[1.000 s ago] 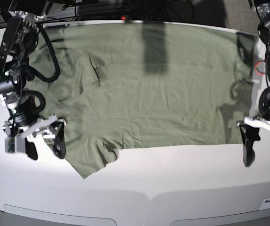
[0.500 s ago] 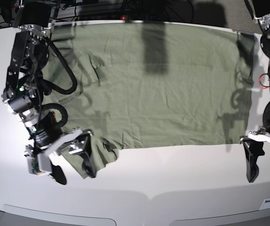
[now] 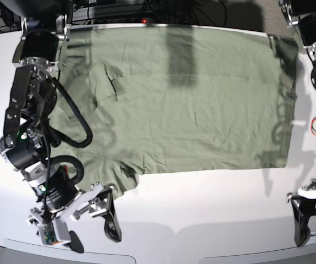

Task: Fold the T-shirt properly
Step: 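Swing both arms outward past the shirt's hem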

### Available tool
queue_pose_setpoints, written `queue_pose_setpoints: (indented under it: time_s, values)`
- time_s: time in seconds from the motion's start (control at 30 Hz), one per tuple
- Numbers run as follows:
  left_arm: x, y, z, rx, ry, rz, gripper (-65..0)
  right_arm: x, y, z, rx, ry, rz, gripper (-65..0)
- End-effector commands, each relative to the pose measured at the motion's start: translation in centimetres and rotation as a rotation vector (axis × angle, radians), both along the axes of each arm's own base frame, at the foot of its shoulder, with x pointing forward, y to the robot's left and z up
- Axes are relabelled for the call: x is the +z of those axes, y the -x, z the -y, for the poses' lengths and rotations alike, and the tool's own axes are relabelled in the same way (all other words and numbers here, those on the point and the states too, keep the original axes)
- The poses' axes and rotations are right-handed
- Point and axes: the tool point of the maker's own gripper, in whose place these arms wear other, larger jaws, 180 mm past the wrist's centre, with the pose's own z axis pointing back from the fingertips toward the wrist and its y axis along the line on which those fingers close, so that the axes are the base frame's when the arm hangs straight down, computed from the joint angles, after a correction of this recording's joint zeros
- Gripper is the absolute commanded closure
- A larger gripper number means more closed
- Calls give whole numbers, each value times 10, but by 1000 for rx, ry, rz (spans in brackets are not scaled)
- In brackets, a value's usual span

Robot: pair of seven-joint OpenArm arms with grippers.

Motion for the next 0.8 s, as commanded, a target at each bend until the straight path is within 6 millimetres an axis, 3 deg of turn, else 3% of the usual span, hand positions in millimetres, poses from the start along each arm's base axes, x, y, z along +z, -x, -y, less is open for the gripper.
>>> queue_pose_setpoints:
  time_s: [0.0, 0.17, 0.37, 0.53, 0.67, 0.77]
  values:
    - [25, 0, -1, -1, -8, 77, -455, 21, -3, 1, 6, -9, 66, -475]
    - [49, -5, -1, -2, -10, 128, -455, 25, -24, 9, -11, -22, 54, -475]
    - [61, -11, -5, 4, -20, 139, -455, 22, -60, 22, -41, -55, 1, -475]
    - [44, -36, -29, 39, -17, 73, -455, 16, -87, 34, -66, -77, -57, -475]
    - [29, -63, -55, 74, 20, 26, -455, 11, -104, 40, -83, -88, -105, -475]
    - [17, -86, -63, 55, 39, -21, -455, 12, -113, 44, -93, -91, -132, -475]
